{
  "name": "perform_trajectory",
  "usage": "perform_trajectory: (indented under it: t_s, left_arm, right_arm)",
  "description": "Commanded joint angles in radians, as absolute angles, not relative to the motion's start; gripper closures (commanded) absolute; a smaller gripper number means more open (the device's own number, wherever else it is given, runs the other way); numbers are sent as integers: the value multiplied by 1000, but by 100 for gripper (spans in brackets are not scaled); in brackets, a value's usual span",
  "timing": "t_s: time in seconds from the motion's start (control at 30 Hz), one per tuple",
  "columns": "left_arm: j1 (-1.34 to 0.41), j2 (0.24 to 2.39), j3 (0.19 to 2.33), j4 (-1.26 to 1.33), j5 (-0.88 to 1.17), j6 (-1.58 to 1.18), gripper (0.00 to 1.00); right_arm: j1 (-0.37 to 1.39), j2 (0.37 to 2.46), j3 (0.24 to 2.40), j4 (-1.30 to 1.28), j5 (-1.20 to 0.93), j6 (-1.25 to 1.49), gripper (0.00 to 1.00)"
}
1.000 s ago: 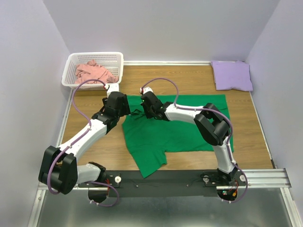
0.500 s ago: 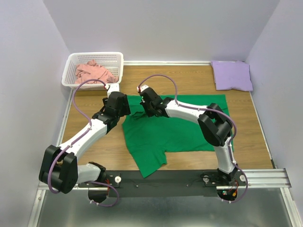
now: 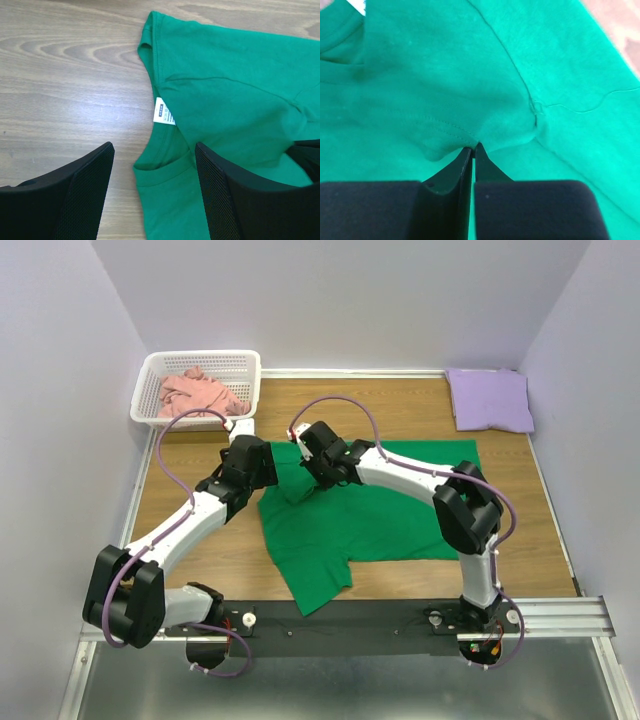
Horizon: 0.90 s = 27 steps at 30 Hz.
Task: Fold and stack the t-shirts
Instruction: Fold the tshirt
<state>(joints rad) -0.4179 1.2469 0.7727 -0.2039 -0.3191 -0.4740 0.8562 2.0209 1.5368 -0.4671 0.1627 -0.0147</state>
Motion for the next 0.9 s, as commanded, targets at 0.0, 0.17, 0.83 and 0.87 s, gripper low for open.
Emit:
perform_trajectory:
  t_s: [0.0,0.17,0.83,0.87]
  left_arm:
    - [-411,1246,752,-192,-273,-468,26]
    - [-411,1255,764,-219,-236,-479,26]
    - [-434,1307,667,-147,160,-821,30]
    - [-440,1308,658,-137,156,-859,31]
  right_arm:
    - [861,1960,1572,-520,159,-84,86]
    - [861,1957,1566,-551,118,-92,71]
    - [612,1678,1070,-98,-144,593,54]
    - [608,1669,1051,-45,-152,618,54]
